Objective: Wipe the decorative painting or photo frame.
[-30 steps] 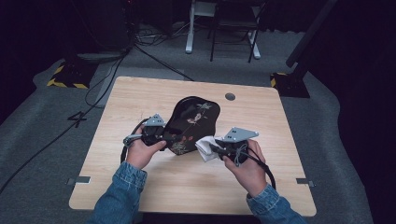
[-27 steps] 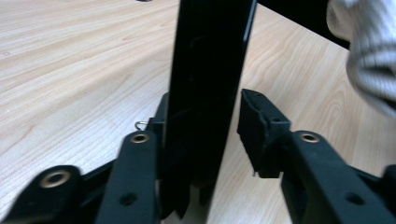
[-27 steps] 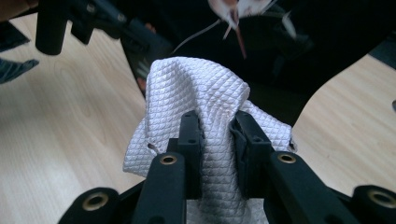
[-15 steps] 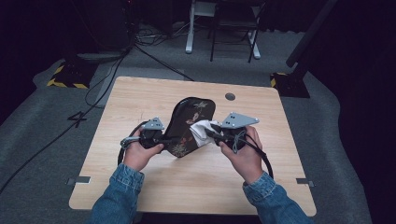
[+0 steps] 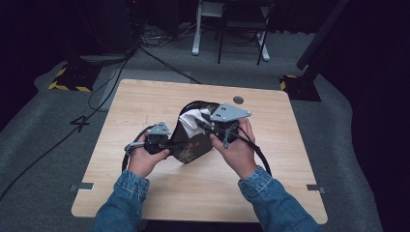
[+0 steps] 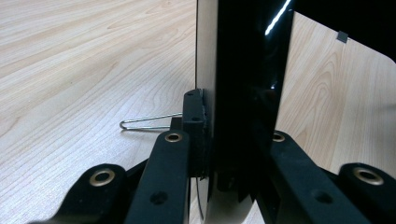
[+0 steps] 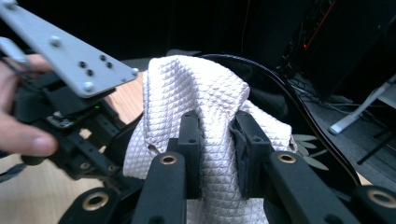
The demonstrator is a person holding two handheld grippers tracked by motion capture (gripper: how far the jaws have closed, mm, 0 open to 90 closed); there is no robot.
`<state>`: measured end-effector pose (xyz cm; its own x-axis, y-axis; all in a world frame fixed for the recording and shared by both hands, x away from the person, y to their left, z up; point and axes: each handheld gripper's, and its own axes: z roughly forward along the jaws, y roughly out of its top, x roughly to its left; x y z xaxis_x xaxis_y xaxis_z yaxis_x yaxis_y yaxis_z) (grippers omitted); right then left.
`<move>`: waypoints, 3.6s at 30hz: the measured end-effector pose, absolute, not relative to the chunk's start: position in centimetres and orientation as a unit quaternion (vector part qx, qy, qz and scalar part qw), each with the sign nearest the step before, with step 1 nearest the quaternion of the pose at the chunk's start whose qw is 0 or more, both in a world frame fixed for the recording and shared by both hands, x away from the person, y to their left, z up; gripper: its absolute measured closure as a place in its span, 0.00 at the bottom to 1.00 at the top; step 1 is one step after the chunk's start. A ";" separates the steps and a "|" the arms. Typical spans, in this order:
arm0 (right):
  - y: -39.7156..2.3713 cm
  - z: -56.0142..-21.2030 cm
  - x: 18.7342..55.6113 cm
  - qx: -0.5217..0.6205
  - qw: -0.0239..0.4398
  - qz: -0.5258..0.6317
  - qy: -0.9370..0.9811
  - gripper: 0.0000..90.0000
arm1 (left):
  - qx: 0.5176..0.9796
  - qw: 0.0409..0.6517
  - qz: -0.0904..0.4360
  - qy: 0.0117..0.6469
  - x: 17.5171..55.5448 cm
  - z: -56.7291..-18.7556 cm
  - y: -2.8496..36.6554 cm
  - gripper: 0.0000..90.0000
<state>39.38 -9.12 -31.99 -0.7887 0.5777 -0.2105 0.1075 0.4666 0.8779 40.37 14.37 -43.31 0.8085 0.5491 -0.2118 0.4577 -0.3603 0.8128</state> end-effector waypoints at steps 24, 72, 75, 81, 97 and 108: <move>-11.5 -33.0 42.5 0.264 0.273 0.434 0.817 0.84 | 0.823 0.475 0.052 0.307 40.2 -43.1 14.3 0.89; -12.4 -32.6 42.8 0.266 0.285 0.426 0.817 0.84 | 0.832 0.465 0.051 0.298 40.1 -43.0 14.3 0.89; -12.8 -33.1 43.3 0.274 0.287 0.416 0.818 0.84 | 0.830 0.466 0.049 0.301 40.1 -43.0 14.3 0.89; -13.8 -34.5 44.1 0.291 0.282 0.403 0.821 0.84 | 0.828 0.470 0.051 0.302 40.2 -43.1 14.3 0.89; -10.3 -34.6 42.0 0.242 0.263 0.412 0.838 0.84 | 0.829 0.466 0.051 0.305 40.2 -43.1 14.4 0.89; -10.9 -37.4 42.2 0.249 0.250 0.396 0.848 0.84 | 0.826 0.470 0.050 0.306 40.2 -43.2 14.4 0.89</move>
<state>42.21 -10.86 -37.39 -0.7506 0.6209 -0.2260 0.2249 0.5617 0.7962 40.25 14.37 -43.15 0.8079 0.5528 -0.2042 0.4581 -0.3711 0.8077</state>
